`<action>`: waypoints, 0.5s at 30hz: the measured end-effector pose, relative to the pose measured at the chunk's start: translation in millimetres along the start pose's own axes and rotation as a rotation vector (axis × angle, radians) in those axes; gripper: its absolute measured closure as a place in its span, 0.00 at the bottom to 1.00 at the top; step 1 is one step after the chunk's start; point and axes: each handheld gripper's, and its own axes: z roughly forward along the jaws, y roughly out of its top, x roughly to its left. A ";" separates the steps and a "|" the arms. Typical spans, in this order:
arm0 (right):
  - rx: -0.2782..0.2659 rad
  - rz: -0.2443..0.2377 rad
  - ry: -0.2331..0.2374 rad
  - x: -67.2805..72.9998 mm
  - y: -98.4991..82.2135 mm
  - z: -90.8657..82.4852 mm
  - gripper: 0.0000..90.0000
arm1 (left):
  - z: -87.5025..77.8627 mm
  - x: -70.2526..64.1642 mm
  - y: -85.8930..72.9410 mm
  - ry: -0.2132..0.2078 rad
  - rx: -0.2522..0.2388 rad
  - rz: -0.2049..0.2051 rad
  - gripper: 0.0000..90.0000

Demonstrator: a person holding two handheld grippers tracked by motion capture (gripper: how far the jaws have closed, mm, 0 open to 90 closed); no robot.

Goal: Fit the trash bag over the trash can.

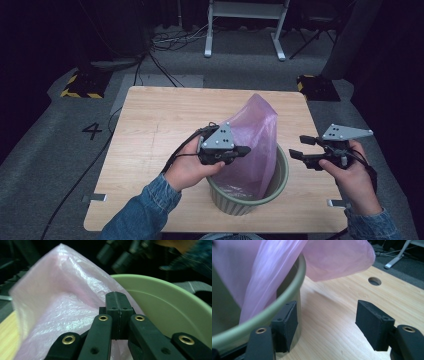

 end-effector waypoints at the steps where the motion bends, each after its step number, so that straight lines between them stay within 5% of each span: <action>1: -0.006 -0.003 0.005 1.1 2.1 -0.9 0.38 | -0.5 -2.5 -0.4 -0.016 0.003 -0.002 1.00; 15: -0.103 -0.026 0.075 19.5 33.2 -14.7 0.35 | -7.0 -21.9 -17.2 -0.105 0.044 -0.043 1.00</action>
